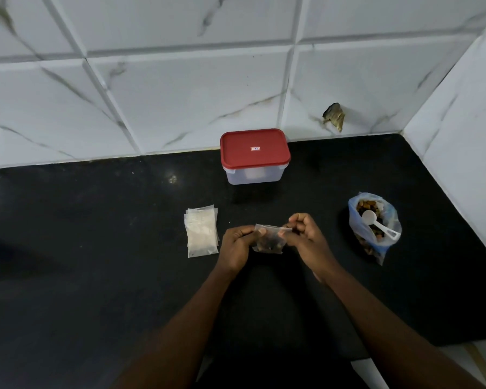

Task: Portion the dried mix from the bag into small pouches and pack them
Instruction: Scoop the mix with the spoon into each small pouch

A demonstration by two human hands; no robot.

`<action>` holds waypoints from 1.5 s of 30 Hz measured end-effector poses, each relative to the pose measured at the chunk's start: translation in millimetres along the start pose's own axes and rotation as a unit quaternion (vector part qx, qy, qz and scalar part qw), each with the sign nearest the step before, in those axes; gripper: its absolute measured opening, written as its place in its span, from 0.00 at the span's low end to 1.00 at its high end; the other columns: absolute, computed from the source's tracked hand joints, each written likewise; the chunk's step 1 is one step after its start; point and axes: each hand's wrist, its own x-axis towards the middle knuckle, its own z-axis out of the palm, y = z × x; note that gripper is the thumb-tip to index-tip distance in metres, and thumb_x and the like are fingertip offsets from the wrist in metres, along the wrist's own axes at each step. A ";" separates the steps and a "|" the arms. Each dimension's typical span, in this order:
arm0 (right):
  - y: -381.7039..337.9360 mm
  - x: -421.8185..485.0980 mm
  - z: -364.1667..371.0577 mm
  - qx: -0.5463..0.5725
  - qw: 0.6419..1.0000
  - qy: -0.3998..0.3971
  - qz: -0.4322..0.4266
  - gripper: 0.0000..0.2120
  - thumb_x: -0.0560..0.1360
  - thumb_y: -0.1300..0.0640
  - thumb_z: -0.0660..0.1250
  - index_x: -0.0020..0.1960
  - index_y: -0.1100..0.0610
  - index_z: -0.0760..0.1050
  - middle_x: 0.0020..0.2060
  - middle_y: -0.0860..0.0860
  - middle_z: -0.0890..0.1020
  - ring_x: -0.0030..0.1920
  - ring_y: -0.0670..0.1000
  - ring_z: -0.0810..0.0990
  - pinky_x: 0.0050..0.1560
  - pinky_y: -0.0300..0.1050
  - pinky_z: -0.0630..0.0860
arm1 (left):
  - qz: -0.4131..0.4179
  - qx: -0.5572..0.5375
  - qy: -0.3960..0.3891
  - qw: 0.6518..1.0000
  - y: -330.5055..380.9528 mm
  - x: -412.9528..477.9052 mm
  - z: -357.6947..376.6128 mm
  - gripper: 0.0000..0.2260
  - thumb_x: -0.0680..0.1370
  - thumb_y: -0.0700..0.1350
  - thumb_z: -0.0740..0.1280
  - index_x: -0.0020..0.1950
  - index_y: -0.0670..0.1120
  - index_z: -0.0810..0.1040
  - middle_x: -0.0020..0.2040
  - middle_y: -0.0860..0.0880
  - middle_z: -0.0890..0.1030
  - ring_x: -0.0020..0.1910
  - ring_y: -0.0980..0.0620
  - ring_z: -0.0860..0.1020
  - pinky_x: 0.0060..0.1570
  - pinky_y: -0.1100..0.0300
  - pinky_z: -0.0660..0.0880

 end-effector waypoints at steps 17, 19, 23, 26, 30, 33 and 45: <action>-11.9 59.0 -4.3 -0.022 0.999 0.034 0.004 0.13 0.71 0.63 0.78 0.50 0.55 0.76 0.40 0.53 0.83 0.43 0.51 0.83 0.50 0.48 0.82 | 0.000 0.049 0.027 0.998 -2.4 38.5 -7.4 0.14 0.86 0.49 0.62 0.56 0.46 0.86 0.53 0.49 0.88 0.55 0.50 0.85 0.63 0.43 0.79; -15.2 66.7 -6.5 -0.039 0.999 0.033 -0.001 0.14 0.70 0.61 0.78 0.52 0.55 0.77 0.40 0.51 0.84 0.44 0.48 0.84 0.49 0.45 0.82 | 0.015 0.069 0.030 0.997 -1.5 42.0 -6.6 0.13 0.85 0.50 0.62 0.56 0.47 0.86 0.52 0.50 0.88 0.53 0.51 0.86 0.60 0.44 0.80; -19.6 81.4 -10.9 -0.051 0.999 0.009 0.002 0.17 0.71 0.60 0.78 0.56 0.52 0.77 0.43 0.54 0.86 0.48 0.51 0.86 0.51 0.48 0.83 | 0.033 0.101 0.052 0.993 -1.8 49.7 -7.6 0.11 0.85 0.49 0.64 0.55 0.48 0.87 0.48 0.51 0.88 0.49 0.52 0.86 0.55 0.45 0.82; -22.7 88.0 -10.7 -0.059 0.998 -0.012 0.012 0.18 0.71 0.62 0.78 0.57 0.52 0.77 0.44 0.55 0.86 0.47 0.50 0.87 0.46 0.45 0.84 | 0.033 0.102 0.074 0.991 -2.6 56.0 -9.3 0.10 0.84 0.47 0.66 0.54 0.48 0.87 0.47 0.51 0.88 0.48 0.51 0.86 0.53 0.44 0.82; -19.7 97.1 -6.7 -0.081 0.996 -0.014 0.022 0.17 0.71 0.62 0.78 0.56 0.52 0.79 0.44 0.53 0.86 0.46 0.48 0.87 0.45 0.44 0.84 | -0.003 0.103 0.099 0.990 -4.9 64.2 -11.9 0.07 0.83 0.45 0.68 0.52 0.50 0.87 0.48 0.51 0.88 0.49 0.51 0.86 0.54 0.44 0.83; -14.4 106.3 -4.1 -0.074 0.996 -0.014 0.040 0.14 0.72 0.62 0.77 0.56 0.53 0.80 0.46 0.52 0.86 0.47 0.48 0.87 0.46 0.44 0.84 | -0.036 0.125 0.114 0.985 -5.1 72.2 -13.5 0.08 0.82 0.45 0.69 0.48 0.55 0.86 0.46 0.52 0.88 0.46 0.51 0.87 0.51 0.44 0.84; -12.0 107.7 -2.4 -0.126 0.990 0.063 -0.023 0.14 0.75 0.62 0.73 0.58 0.50 0.79 0.49 0.42 0.84 0.51 0.37 0.82 0.54 0.35 0.78 | -0.058 0.171 0.140 0.973 9.9 73.1 -31.6 0.07 0.80 0.43 0.72 0.57 0.50 0.84 0.50 0.55 0.85 0.49 0.57 0.84 0.55 0.53 0.83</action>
